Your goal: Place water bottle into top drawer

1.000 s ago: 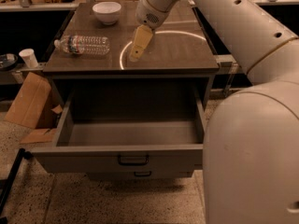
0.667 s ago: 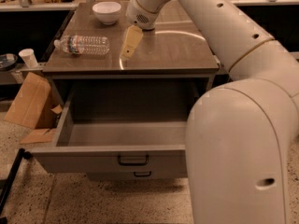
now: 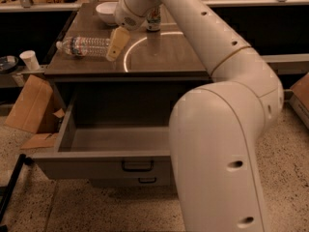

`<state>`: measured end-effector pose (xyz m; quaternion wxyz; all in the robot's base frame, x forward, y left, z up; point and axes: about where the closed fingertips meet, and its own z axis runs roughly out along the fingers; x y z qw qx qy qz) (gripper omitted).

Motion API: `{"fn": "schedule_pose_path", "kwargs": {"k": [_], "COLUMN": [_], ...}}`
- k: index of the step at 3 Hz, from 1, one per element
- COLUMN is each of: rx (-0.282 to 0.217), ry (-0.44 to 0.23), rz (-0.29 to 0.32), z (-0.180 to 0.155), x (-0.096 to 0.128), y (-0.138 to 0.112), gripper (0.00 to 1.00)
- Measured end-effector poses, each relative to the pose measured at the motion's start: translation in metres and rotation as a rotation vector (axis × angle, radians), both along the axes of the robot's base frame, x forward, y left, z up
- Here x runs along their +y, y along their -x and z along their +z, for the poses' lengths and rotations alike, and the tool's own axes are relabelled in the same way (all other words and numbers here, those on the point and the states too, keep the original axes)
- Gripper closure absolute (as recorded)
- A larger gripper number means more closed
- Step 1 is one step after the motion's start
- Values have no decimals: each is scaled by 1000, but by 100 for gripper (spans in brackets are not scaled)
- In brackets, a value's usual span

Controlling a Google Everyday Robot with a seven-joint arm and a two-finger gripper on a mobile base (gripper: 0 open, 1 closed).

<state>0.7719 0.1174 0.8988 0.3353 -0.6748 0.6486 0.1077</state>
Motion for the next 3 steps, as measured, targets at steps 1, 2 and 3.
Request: {"fn": "schedule_pose_path", "kwargs": {"k": [1,2,3], "rx": [13,32,54], "ry": [-34,-67,-86], "rz": [16,14,4], "z": [-10,-23,-35], "x": [25,45,57], "y": [-8,-18,-27], "gripper": [0,0,12]}}
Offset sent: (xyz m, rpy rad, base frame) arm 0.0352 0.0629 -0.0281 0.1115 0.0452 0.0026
